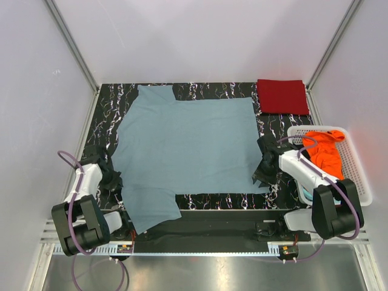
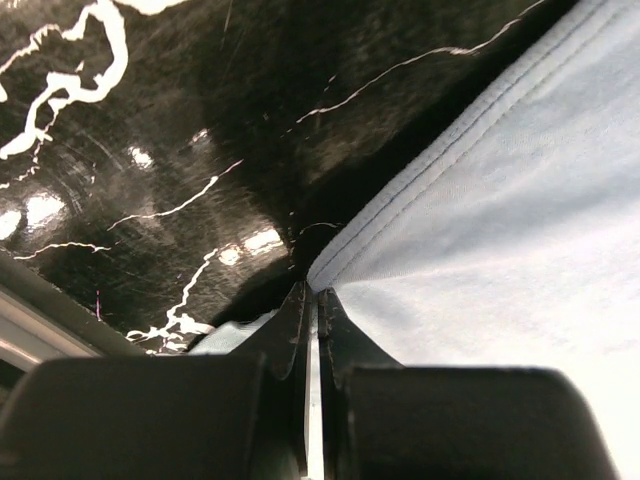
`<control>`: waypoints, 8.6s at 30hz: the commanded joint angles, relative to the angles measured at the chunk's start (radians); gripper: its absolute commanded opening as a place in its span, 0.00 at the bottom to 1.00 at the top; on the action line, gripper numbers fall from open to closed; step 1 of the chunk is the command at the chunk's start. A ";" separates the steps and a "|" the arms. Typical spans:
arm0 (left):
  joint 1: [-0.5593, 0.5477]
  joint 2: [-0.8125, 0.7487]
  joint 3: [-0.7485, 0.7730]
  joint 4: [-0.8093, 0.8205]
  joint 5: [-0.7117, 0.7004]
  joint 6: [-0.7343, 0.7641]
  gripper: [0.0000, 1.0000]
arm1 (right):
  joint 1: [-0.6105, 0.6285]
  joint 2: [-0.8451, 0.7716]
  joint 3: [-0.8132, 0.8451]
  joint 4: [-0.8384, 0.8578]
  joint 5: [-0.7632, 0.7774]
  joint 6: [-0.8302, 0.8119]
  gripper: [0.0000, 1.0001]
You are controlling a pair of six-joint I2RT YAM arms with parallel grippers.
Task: Fold and stack the t-shirts
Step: Fold the tshirt
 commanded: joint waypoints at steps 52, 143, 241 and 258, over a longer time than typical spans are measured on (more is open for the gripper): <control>-0.011 0.001 0.271 0.063 0.237 0.183 0.00 | -0.002 0.246 0.368 -0.025 0.056 -0.272 0.00; -0.028 0.608 0.643 0.195 0.238 0.144 0.00 | -0.172 0.755 0.889 -0.063 -0.057 -0.434 0.04; -0.115 0.225 0.408 0.367 0.594 0.154 0.00 | -0.140 0.537 0.583 0.149 -0.063 -0.335 0.27; -0.136 0.624 0.759 0.680 0.680 -0.026 0.00 | -0.152 0.606 0.689 0.104 -0.097 -0.332 0.27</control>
